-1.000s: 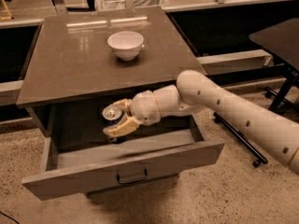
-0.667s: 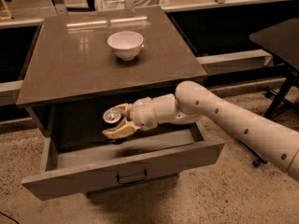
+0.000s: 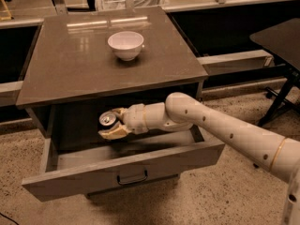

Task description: Place pepsi can into top drawer

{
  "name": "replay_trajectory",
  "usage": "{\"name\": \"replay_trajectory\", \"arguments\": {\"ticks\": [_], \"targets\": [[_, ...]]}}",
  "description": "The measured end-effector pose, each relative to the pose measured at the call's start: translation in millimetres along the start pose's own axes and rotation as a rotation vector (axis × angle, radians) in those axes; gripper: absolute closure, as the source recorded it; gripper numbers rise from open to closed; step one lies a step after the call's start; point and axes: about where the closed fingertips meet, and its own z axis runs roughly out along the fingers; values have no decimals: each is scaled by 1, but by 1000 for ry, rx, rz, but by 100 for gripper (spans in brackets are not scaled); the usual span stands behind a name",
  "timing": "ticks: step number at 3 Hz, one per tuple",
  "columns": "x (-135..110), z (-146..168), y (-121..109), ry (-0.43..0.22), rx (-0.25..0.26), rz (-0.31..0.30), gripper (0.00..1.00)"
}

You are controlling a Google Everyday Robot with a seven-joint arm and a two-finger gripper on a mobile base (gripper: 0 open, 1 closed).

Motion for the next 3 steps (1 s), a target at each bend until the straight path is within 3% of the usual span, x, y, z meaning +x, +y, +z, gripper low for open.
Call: {"name": "replay_trajectory", "arguments": {"ticks": [1,3], "targets": [[17,15,-5,-24,-21,-37,64],[20,17,-5,-28,-24,-42,17]]}}
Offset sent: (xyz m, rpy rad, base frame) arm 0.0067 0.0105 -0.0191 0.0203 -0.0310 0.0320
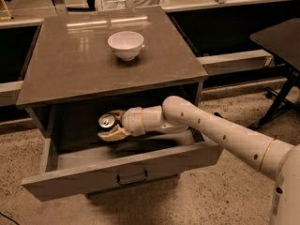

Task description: Place pepsi can into top drawer

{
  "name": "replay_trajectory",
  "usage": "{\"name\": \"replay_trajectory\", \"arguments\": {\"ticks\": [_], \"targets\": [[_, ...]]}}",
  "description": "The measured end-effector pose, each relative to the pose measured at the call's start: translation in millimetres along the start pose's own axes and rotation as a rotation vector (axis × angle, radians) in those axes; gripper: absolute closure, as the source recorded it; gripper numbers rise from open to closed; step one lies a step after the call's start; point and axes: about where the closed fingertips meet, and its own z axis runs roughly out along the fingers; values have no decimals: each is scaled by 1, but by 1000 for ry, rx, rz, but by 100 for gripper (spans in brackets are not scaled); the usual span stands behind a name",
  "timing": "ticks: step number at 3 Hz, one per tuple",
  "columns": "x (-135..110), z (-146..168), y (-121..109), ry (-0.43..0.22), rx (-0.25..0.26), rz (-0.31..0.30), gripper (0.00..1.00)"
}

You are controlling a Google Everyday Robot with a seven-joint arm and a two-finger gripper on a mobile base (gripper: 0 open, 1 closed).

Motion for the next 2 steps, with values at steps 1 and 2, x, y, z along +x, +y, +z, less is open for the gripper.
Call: {"name": "replay_trajectory", "arguments": {"ticks": [1,2], "targets": [[0,0,0,0,0,0,0],[0,0,0,0,0,0,0]]}}
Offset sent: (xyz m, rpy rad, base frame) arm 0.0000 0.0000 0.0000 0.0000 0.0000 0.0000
